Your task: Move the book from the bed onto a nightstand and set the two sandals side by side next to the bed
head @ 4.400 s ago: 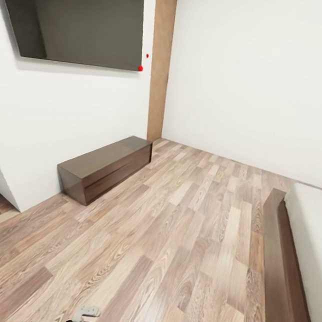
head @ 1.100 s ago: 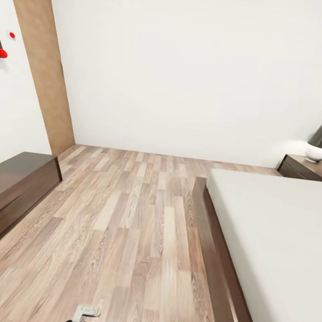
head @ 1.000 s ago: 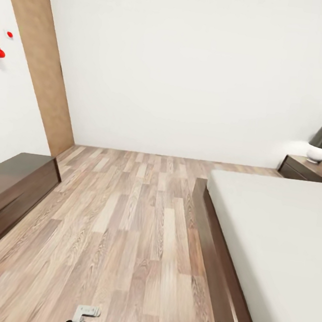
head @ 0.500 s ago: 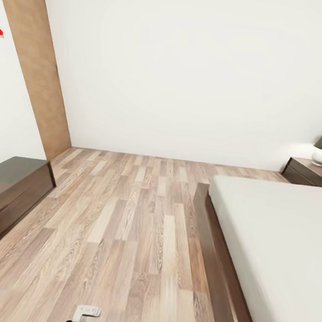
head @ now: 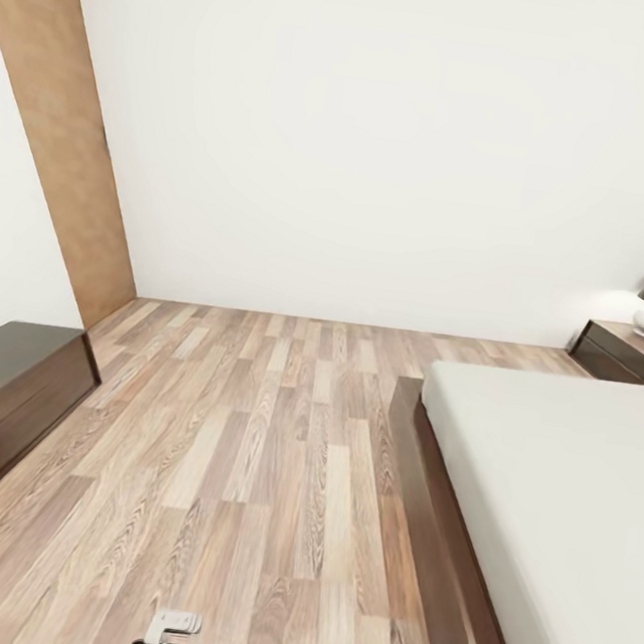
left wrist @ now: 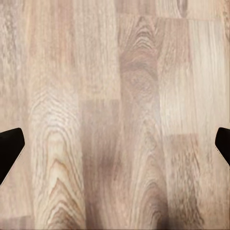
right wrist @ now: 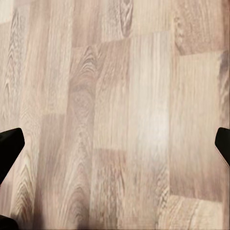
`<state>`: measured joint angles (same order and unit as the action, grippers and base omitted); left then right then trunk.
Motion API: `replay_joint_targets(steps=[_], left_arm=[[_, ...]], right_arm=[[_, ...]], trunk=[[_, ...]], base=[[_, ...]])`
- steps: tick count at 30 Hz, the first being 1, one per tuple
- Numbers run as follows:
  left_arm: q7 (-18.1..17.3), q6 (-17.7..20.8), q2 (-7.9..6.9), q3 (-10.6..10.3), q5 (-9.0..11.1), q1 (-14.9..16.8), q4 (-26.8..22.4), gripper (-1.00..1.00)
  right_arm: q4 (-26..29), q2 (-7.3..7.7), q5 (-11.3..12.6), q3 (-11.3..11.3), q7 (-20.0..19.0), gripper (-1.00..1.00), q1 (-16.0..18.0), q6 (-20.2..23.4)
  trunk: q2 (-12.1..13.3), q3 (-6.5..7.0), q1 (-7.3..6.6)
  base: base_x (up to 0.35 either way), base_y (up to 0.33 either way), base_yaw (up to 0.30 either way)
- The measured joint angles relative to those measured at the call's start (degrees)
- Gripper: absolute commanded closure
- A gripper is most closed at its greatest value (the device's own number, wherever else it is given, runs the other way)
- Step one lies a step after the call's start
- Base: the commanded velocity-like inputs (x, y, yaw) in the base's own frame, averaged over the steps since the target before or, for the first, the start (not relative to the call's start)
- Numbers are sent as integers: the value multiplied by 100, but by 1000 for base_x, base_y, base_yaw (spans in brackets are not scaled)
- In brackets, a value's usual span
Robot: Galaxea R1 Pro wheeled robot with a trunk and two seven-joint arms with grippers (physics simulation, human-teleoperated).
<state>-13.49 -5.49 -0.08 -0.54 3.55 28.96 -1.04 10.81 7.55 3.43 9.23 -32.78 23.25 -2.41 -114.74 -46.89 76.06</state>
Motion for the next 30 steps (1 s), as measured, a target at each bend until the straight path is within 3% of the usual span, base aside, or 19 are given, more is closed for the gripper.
replay_joint_targets(steps=[30], left_arm=[[-8,8,0,0,-5,0,0,-100]], right_arm=[[0,0,0,0,0,-100,0,0]], trunk=[[0,0,0]], base=[[264,0,0]])
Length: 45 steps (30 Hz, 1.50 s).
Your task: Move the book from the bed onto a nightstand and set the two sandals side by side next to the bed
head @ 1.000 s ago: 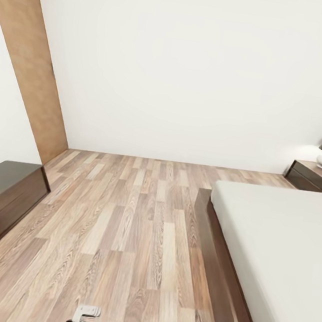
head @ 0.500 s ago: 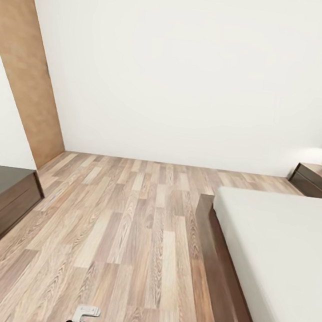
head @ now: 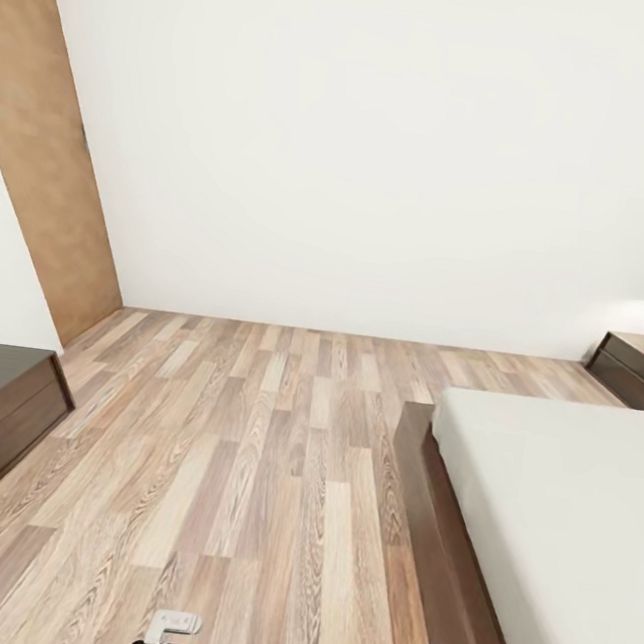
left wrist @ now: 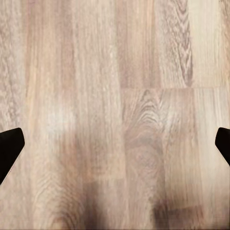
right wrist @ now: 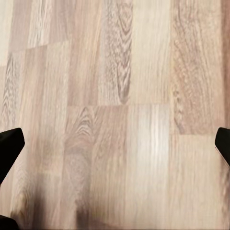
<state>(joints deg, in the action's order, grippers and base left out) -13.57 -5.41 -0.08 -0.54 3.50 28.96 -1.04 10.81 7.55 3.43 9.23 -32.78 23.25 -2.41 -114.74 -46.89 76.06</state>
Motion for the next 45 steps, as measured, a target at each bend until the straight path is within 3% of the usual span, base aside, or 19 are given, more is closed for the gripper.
replay_joint_targets(steps=[45], left_arm=[[-27,9,0,0,0,0,0,-100]], right_arm=[[0,0,0,0,0,-100,0,0]], trunk=[[0,0,0]], base=[[265,79,0]])
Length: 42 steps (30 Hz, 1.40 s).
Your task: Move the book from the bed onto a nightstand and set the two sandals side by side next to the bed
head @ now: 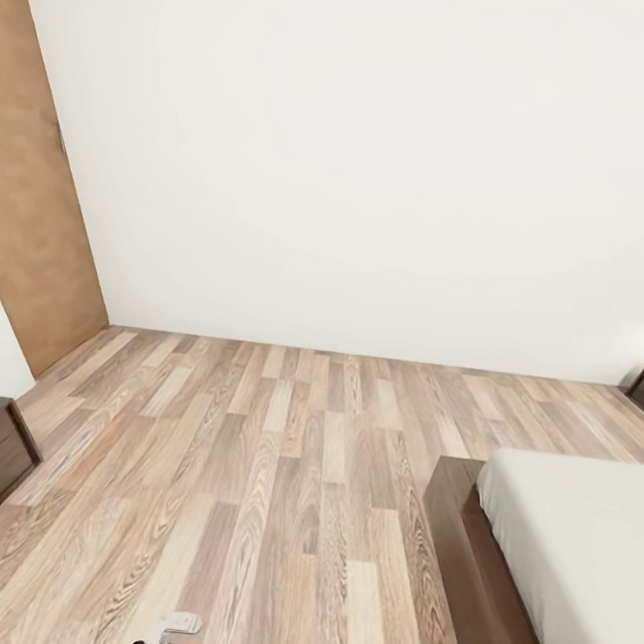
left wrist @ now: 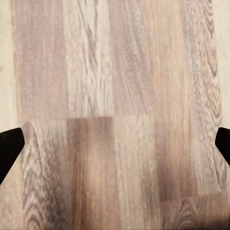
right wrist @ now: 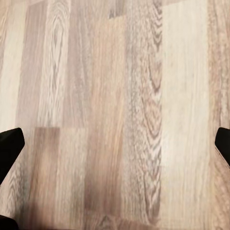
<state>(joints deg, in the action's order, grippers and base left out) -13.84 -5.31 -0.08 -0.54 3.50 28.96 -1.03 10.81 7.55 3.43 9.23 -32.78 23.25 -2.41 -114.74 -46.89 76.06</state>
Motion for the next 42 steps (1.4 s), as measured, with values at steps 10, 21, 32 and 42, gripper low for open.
replay_joint_targets(steps=[10,21,32,42], left_arm=[[0,0,0,0,0,0,1,-100],[-1,0,2,0,0,0,7,-100],[7,0,2,0,0,0,7,-100],[15,-4,5,0,0,0,6,-100]], right_arm=[[0,0,0,0,0,-100,0,0],[0,0,0,0,0,-100,-1,0],[0,0,0,-1,0,-100,0,0],[0,0,-1,0,0,-100,0,0]], trunk=[[0,0,0],[0,0,0],[0,0,0],[0,0,0]], base=[[269,0,0],[292,0,0],[294,0,0],[294,0,0]])
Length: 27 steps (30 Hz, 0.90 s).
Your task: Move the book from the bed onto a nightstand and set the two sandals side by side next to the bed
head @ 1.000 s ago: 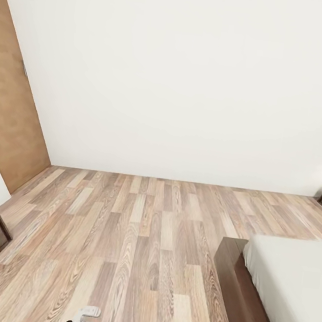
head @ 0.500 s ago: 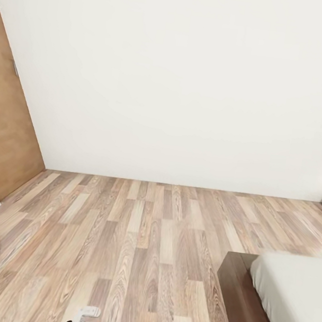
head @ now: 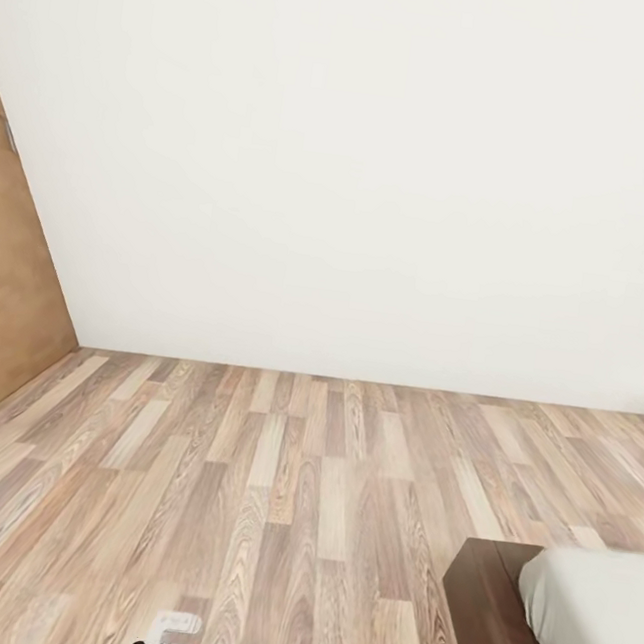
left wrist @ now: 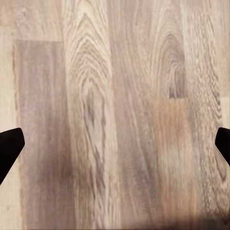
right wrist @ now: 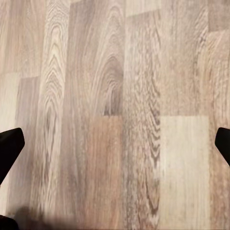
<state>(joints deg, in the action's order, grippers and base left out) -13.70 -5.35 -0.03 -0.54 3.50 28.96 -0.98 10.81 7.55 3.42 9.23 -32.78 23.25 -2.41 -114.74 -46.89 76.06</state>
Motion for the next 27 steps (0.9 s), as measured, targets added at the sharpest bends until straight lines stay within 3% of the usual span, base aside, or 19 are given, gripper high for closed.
replay_joint_targets(steps=[27], left_arm=[[11,-23,-5,0,8,0,-5,-100]], right_arm=[[1,0,1,-2,-14,-100,0,0]], trunk=[[0,0,0]], base=[[294,0,-12]])
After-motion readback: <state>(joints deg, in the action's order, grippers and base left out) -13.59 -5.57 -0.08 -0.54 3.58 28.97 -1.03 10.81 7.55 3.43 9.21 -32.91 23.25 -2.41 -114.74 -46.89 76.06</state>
